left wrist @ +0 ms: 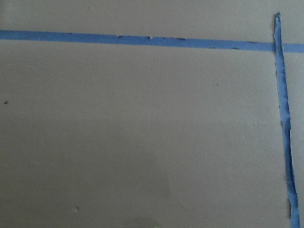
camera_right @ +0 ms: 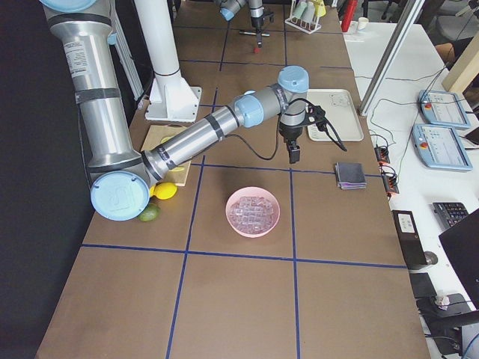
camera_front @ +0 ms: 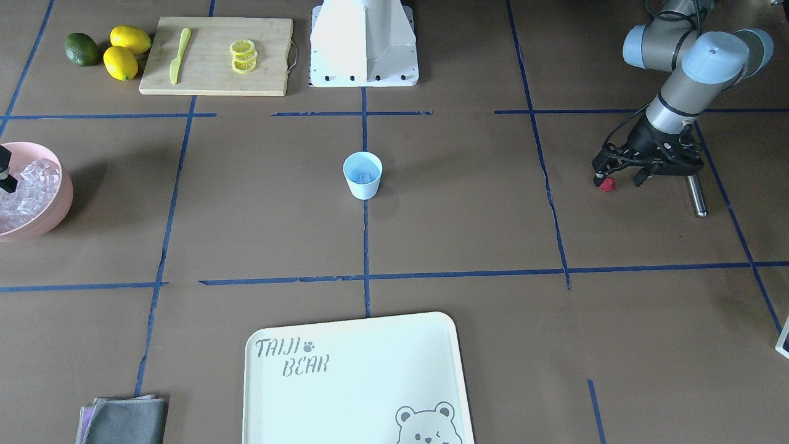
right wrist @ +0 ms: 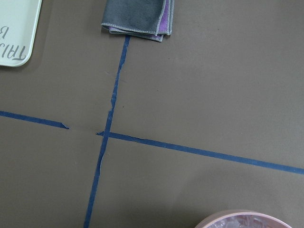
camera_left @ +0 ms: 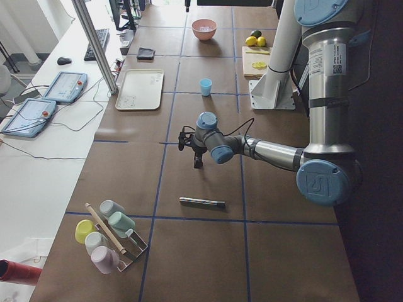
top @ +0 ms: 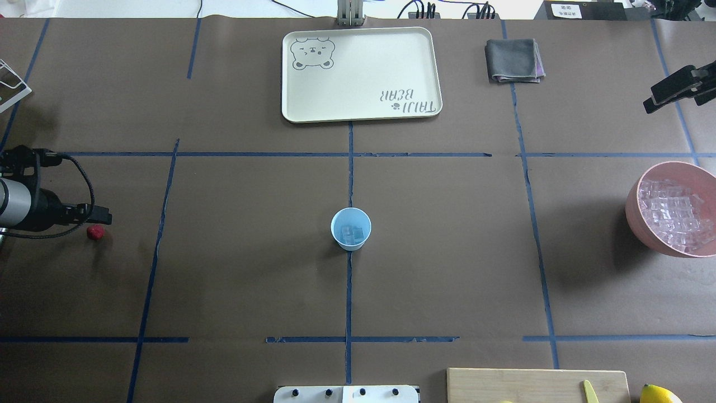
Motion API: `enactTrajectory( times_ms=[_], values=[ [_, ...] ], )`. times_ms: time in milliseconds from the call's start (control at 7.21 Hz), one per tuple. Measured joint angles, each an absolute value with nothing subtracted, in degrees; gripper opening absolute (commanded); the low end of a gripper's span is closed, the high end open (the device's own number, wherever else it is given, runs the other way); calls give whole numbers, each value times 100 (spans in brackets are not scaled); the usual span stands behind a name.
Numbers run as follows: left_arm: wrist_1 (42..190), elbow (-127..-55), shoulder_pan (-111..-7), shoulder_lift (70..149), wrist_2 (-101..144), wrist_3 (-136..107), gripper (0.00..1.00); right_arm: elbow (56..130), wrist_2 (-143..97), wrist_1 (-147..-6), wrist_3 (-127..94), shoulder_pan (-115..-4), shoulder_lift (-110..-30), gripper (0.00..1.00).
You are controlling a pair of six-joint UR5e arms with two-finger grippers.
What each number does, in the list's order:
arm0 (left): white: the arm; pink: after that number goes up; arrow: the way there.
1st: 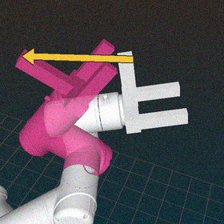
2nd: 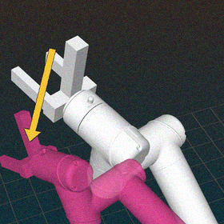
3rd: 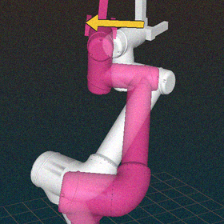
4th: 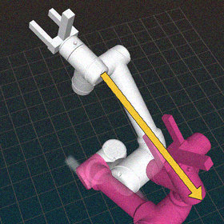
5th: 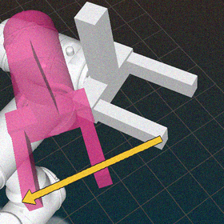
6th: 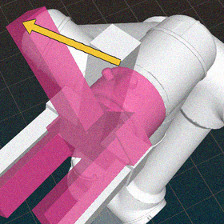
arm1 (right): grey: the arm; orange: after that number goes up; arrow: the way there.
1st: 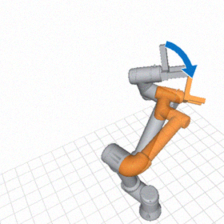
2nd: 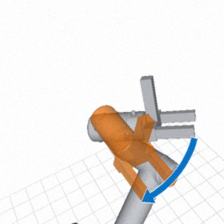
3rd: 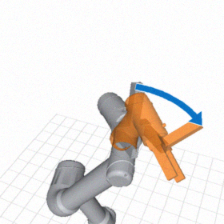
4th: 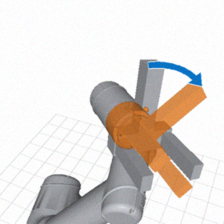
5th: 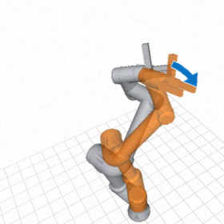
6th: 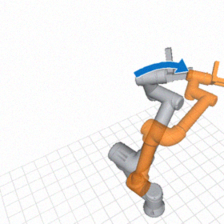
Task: Mash ice and strawberries in cup
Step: 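Lower the left gripper onto the red strawberry and grasp it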
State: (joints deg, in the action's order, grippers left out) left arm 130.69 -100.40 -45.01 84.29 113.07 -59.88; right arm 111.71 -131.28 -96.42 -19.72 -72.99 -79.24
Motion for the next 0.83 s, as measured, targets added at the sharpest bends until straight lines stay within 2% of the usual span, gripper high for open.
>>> enactTrajectory(
  times_ms=[555, 694, 832],
  values=[
    [13050, -9920, -4314, 8444, 11234, -5989, 85, 11172, -13124, -9642, -1985, -7304, -7928, 99],
    [13049, -9911, -4311, 8445, 11233, -5988, 78, 11175, -13130, -9642, -1993, -7304, -7928, 99],
    [13048, -9905, -4308, 8446, 11233, -5989, 58, 11178, -13133, -9642, -2002, -7304, -7928, 99]
  ],
)
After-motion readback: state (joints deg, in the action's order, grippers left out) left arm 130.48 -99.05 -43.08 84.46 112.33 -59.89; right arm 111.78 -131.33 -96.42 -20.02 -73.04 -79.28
